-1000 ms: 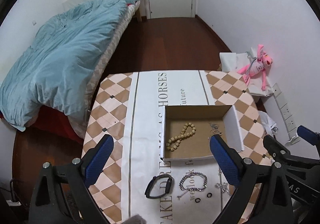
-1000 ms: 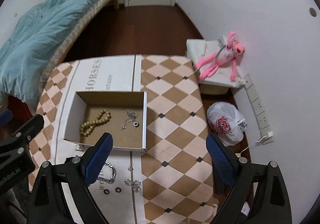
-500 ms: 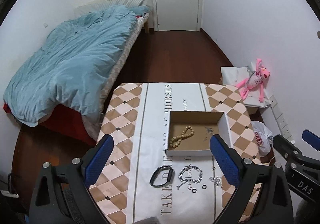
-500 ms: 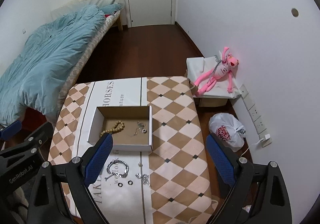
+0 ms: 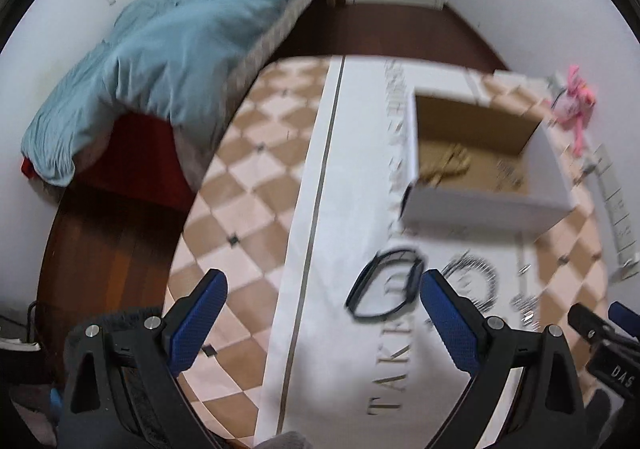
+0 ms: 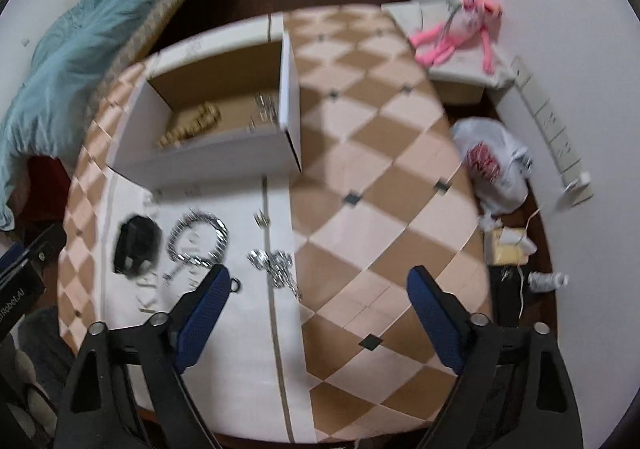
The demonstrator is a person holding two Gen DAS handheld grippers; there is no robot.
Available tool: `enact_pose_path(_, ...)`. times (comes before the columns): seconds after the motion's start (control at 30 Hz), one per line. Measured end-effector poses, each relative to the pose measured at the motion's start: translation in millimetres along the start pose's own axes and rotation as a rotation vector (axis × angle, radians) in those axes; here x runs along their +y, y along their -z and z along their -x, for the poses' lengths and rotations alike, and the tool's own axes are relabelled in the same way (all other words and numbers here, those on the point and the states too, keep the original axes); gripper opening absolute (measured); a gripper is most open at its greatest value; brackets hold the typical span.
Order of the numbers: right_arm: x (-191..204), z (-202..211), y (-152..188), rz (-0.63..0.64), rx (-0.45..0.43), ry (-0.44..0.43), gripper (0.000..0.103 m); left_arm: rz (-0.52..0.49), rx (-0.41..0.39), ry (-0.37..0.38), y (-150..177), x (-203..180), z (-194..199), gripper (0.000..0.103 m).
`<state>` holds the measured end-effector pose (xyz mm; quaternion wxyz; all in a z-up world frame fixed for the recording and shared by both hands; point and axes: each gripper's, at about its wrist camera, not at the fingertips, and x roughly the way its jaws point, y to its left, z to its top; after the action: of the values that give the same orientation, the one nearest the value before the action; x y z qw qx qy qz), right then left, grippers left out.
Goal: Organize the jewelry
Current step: 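Grasp the black watch band with the left tool while the right tool grasps a silver charm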
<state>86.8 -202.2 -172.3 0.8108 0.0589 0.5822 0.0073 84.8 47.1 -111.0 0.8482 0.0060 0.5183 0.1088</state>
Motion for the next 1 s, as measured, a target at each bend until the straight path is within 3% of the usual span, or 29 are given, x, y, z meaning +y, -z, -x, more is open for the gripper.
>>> enact_pose_path(0.17, 4.2, -30.0, 8.1, 0.019, 0.012, 0.002, 0.079, -0.020, 0.064, -0.025, 15.1, -1.6, -26.4, 0.099)
enact_pose_path(0.47, 24.3, -48.5, 10.1, 0.111, -0.020, 0.013, 0.061, -0.048, 0.119, -0.010, 24.3, -5.4, -42.5, 0.099)
enact_pose_path(0.53, 30.8, -48.3, 10.6, 0.151, -0.047, 0.038, 0.041, -0.054, 0.122, -0.004, 24.7, -5.1, -43.7, 0.099)
enact_pose_path(0.57, 32.6, -47.6, 10.5, 0.162, -0.053, 0.037, 0.013, -0.060, 0.124, 0.001, 25.0, -5.6, -43.8, 0.099)
enact_pose_path(0.63, 30.2, -47.2, 9.2, 0.145, -0.039, 0.011, 0.004, -0.075, 0.129, 0.016, 24.7, -7.8, -45.0, 0.098)
enact_pose_path(0.8, 8.5, -35.2, 5.9, 0.050, -0.055, -0.028, 0.004, -0.162, 0.117, 0.044, 23.0, -23.6, -45.0, 0.097)
enact_pose_path(1.0, -15.7, -12.0, -0.3, -0.053, -0.077, -0.096, 0.004, -0.225, 0.092, 0.086, 13.3, -43.2, -46.3, 0.077)
